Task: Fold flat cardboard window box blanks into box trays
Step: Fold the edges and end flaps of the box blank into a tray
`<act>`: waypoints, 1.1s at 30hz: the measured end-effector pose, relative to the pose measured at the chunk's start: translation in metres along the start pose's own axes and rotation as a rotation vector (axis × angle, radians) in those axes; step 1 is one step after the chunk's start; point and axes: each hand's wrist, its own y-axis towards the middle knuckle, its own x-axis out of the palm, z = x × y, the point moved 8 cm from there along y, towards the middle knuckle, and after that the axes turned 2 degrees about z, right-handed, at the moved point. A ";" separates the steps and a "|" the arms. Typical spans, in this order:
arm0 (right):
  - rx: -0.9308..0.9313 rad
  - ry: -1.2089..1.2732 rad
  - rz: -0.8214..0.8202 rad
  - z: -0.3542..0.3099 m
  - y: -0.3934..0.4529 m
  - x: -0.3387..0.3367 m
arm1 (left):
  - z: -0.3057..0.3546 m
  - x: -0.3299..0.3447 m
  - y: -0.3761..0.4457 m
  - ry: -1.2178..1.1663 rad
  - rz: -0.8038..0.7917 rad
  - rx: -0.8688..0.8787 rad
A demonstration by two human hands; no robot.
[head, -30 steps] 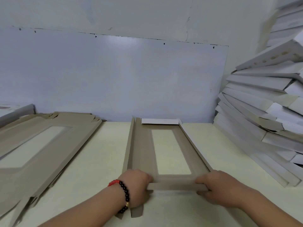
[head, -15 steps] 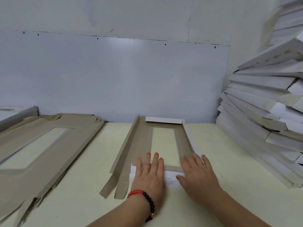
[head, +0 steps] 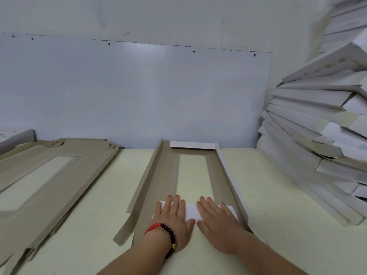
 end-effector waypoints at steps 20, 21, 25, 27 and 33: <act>0.491 0.180 0.166 0.057 -0.010 -0.028 | -0.048 -0.038 -0.005 -0.271 0.169 -0.356; 0.515 0.249 0.200 0.059 -0.012 -0.032 | -0.055 -0.039 -0.005 -0.399 0.183 -0.384; 0.570 0.740 0.366 0.077 -0.022 -0.045 | -0.075 -0.045 -0.010 -1.000 0.248 -0.438; 0.527 0.979 0.410 0.083 -0.029 -0.051 | -0.074 -0.055 -0.017 -1.165 0.279 -0.361; 0.140 0.945 0.208 0.061 -0.055 -0.069 | -0.042 -0.080 -0.056 -0.772 0.156 0.120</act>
